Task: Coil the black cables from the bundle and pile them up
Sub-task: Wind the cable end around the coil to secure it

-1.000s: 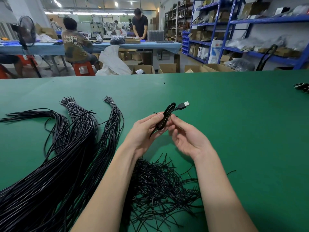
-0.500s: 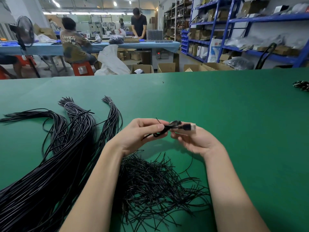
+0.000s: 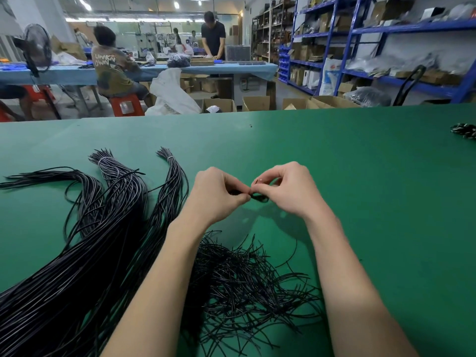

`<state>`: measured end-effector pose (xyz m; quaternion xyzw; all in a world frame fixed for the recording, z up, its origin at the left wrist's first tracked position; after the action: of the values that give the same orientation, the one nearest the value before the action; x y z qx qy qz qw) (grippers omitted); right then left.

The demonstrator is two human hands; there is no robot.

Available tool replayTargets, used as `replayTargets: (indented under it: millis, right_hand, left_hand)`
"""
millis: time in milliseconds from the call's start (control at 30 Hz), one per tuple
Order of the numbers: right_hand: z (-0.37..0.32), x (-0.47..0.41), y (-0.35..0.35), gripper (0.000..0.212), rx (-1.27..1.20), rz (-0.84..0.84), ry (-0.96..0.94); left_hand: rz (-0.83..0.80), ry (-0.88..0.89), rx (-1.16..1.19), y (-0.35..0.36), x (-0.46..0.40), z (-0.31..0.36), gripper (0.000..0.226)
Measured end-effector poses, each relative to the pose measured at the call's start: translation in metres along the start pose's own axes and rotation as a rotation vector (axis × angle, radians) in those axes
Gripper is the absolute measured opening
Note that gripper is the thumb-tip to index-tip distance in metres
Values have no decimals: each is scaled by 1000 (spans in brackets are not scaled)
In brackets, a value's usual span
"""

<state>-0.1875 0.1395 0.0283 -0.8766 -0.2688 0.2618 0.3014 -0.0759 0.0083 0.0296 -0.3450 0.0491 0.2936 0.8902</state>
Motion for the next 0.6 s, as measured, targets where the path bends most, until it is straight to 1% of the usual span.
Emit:
replayTargets:
  millis: [33,100,233,300,367,467,533,600]
  right_hand:
    - [-3,-1,2,17,5,50,-20]
    - [-8,-1,5,16,-8,108,-46]
    - [-2,6,10,9,-110,150,-52]
    - [-3,7,12,8,-120,163,-81]
    - [-3,7,12,9,-111,144,-95]
    - [-1,5,11,8,-138,46,-22]
    - [0,5,11,2,-230,-12,44]
    - [1,6,9,5,-366,-13,93]
  left_hand:
    - [66,1,21,0,-1,0,8]
    - [140,5,47,2,-1,-1,7]
    - [187,-55,162,4,-1,-8,5]
    - [194,-76,196,4,-2,-11,6]
    - [201,-55,178,3,-3,-10,5]
    - [209,42,59,3,-2,-5,6]
    - [225,115,-4,4,-1,-1,9]
    - [237,167,-33,7,1,2,9]
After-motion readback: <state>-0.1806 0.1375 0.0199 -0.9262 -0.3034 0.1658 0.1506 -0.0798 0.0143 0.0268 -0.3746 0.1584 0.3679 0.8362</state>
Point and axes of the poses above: each hand's wrist, its own x-axis away from the middle knuckle, its own y-axis out of the palm, z = x × y, the point moved 3 cm from there along -x, towards the middle knuckle, and after that the axes turned 5 degrees about x, right-handed, at the moved point
